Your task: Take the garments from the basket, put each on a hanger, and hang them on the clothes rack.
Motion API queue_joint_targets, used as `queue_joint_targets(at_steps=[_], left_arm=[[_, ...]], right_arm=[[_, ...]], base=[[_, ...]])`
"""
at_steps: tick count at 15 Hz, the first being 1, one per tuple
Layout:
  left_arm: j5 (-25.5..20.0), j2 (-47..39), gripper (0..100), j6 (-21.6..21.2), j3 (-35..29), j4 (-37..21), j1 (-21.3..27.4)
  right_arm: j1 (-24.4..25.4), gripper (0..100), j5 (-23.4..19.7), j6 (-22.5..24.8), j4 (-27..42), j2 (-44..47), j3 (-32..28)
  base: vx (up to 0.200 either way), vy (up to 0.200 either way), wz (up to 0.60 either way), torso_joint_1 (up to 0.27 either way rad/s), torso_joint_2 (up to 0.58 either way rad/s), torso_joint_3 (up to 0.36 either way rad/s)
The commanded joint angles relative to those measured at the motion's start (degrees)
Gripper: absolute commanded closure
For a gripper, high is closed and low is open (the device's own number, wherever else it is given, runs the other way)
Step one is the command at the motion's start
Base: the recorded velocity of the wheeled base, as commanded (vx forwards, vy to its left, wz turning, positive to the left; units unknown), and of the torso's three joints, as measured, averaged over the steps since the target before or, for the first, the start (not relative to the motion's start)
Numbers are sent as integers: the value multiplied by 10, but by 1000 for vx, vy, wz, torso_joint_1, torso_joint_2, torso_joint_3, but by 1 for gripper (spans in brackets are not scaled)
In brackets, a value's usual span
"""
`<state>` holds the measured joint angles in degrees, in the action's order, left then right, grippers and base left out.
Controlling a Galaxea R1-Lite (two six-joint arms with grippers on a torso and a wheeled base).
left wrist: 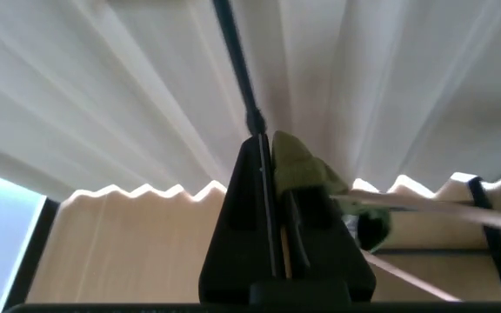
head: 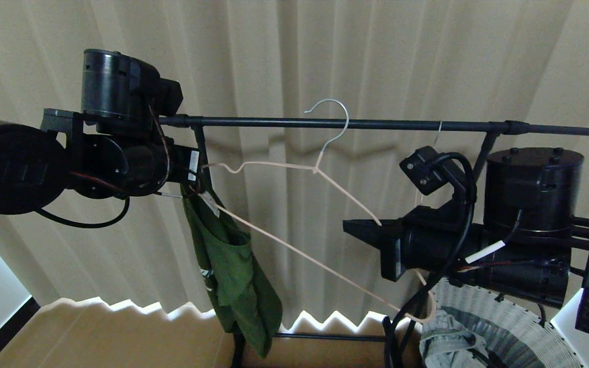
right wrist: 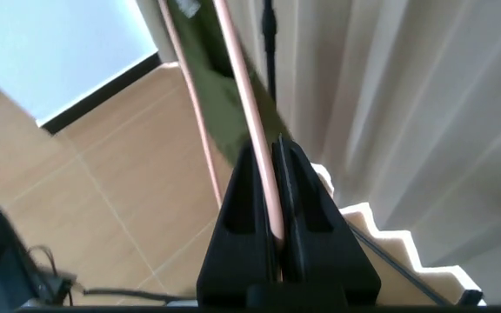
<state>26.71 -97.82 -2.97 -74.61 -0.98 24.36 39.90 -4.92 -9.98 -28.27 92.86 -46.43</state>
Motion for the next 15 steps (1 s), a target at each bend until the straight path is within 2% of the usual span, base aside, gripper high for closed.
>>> queue_joint_targets(at_steps=[1,3,7,15], left_arm=[[1,7,100,0,2,-1,5],[1,10,100,1,2,-2,10],[9,11,100,4,2,-5,18],[9,21,100,7,2,-8,48]], right_arm=[[0,100,6,-3,0,21,-16],[0,100,6,-3,0,24,-21],[11,100,8,-6,-45,52,-27],[35,100,11,-7,-50,94,-50]], base=[[0,0,0,0,0,0],[0,0,0,0,0,0],[0,0,0,0,0,0],[0,0,0,0,0,0]])
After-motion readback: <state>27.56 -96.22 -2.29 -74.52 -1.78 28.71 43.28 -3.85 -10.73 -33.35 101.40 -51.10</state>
